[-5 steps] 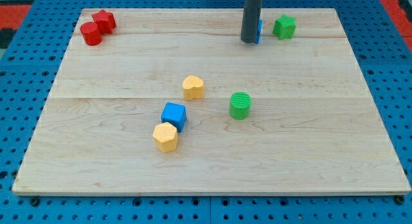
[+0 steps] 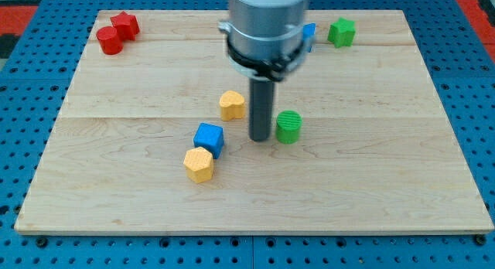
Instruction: Mover the yellow heart left to the blue triangle
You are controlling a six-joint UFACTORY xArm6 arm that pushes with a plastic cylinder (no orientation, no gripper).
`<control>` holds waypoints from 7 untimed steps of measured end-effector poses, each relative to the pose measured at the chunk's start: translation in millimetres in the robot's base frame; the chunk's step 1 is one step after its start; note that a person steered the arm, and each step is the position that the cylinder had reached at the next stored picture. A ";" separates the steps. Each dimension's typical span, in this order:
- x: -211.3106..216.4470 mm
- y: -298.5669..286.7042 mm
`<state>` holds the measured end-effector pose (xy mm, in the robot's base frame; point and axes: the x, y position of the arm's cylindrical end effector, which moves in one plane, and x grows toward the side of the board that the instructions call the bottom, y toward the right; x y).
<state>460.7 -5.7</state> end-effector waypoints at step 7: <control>-95.3 40.6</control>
<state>365.4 34.9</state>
